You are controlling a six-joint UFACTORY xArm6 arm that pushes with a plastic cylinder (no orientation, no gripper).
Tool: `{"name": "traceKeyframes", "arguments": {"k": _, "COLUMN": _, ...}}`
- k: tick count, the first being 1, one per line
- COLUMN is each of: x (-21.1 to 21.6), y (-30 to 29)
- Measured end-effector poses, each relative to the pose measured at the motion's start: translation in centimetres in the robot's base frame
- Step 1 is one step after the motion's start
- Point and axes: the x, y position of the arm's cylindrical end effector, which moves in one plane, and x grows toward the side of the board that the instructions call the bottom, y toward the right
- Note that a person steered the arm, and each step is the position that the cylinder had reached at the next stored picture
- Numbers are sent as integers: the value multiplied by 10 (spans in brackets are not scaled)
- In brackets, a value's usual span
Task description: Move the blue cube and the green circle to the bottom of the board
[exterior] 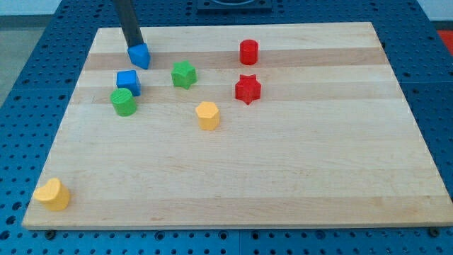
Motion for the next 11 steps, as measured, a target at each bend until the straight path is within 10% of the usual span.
{"name": "traceKeyframes", "arguments": {"k": 7, "x": 232, "y": 10}}
{"name": "traceKeyframes", "arguments": {"k": 11, "x": 239, "y": 51}}
